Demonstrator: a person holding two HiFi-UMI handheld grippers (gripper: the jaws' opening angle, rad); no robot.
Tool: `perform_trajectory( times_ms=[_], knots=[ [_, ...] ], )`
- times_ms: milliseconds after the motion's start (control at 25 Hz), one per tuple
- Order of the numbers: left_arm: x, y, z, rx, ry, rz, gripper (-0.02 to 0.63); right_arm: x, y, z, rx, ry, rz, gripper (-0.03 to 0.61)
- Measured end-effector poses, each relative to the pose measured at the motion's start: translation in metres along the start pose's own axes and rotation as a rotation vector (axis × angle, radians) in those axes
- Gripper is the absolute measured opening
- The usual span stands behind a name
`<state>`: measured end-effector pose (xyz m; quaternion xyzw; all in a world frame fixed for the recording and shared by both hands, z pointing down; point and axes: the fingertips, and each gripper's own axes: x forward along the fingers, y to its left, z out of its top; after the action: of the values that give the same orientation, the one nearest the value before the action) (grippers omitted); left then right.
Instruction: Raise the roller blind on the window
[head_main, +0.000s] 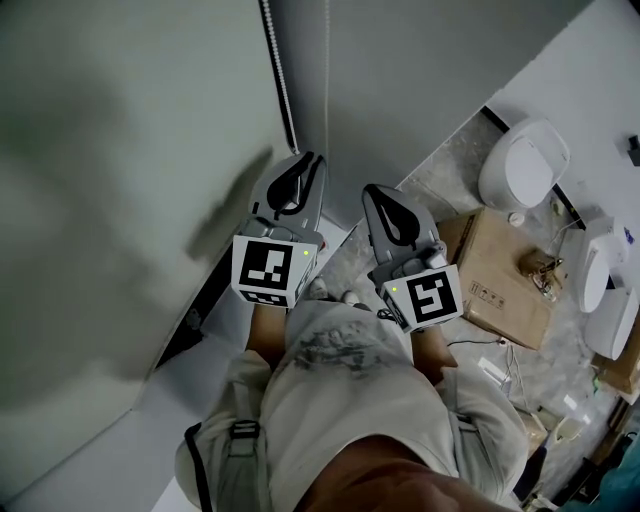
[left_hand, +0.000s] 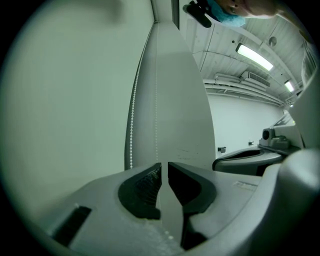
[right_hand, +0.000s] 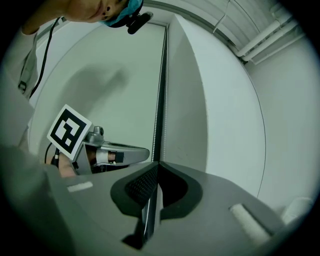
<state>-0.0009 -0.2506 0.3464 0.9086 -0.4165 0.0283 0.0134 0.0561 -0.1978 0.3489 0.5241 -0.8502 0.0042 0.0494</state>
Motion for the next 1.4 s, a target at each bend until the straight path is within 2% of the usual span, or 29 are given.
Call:
perform_trajectory(
  times_ms=[200, 600, 720, 880, 1400],
  knots=[
    [0.011, 0.002, 0.005, 0.007, -0.011, -0.01, 0.059, 0.004, -0.002, 0.009, -0.012, -0.069, -0.006, 0.011],
    [0.025, 0.011, -0.004, 0.003, -0.008, -0.021, 0.082, 0.004, -0.006, 0.004, -0.022, -0.06, -0.039, 0.011],
    [0.031, 0.012, -0.004, -0.001, -0.011, -0.027, 0.087, 0.0, -0.005, -0.005, -0.015, -0.007, -0.04, 0.011],
    [0.037, 0.015, -0.005, -0.003, -0.011, -0.021, 0.091, 0.0, -0.009, 0.002, -0.028, -0.056, -0.065, 0.011],
    [0.053, 0.014, -0.009, -0.02, -0.011, -0.045, 0.073, -0.013, -0.016, -0.001, -0.03, -0.049, -0.098, 0.011]
  ],
)
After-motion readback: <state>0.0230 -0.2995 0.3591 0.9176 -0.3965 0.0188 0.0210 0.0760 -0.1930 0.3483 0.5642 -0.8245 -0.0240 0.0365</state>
